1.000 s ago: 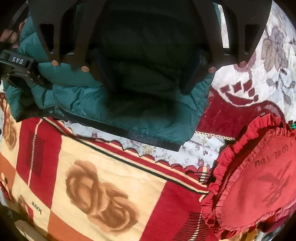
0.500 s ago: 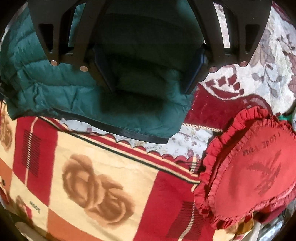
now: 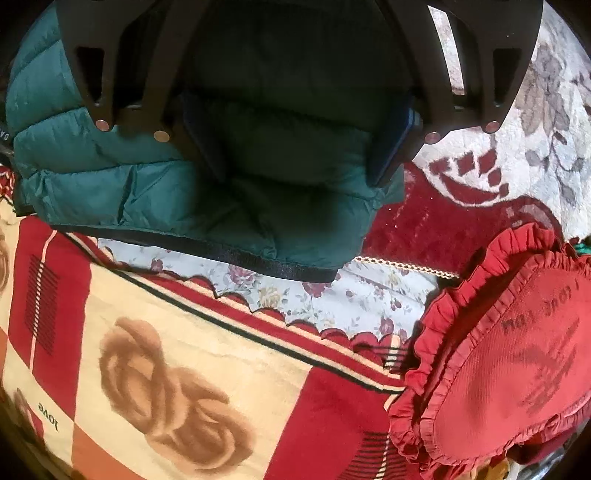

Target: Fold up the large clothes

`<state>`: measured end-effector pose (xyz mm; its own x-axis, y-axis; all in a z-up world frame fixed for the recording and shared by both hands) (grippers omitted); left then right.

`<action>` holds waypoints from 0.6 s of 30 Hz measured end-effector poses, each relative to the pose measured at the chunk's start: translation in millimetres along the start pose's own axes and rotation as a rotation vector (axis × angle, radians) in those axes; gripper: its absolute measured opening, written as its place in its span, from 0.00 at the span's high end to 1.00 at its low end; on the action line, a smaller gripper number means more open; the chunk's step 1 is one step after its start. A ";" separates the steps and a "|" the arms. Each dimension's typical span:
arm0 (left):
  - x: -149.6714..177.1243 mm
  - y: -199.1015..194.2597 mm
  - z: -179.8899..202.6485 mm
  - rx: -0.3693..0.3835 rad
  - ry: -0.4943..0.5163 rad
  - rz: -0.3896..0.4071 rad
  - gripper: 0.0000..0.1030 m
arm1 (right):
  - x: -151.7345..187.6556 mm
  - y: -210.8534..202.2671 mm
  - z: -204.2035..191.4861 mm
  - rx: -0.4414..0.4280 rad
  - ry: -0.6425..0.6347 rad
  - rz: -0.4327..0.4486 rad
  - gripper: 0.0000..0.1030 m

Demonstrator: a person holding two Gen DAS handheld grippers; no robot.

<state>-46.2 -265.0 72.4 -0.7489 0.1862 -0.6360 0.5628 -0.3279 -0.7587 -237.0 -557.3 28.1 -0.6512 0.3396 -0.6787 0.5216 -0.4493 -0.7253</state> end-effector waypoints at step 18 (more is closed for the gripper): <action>34.8 -82.3 -38.0 0.109 -0.060 -0.028 0.22 | 75.5 -125.8 -6.7 -0.183 0.019 0.056 0.07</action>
<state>-105.3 -196.3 107.3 -0.7853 0.1421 -0.6026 0.5022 -0.4228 -0.7543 -348.0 -469.6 67.3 -0.6083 0.3345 -0.7197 0.6500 -0.3105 -0.6937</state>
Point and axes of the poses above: each gripper's, at about its wrist camera, not at the fingertips, and y roughly the way its jaws point, z to its right, x to its underside, the point moved 3 cm from there along y, roughly the way its jaws point, and after that the axes turned 9 degrees about -y, right-handed, at the moved point
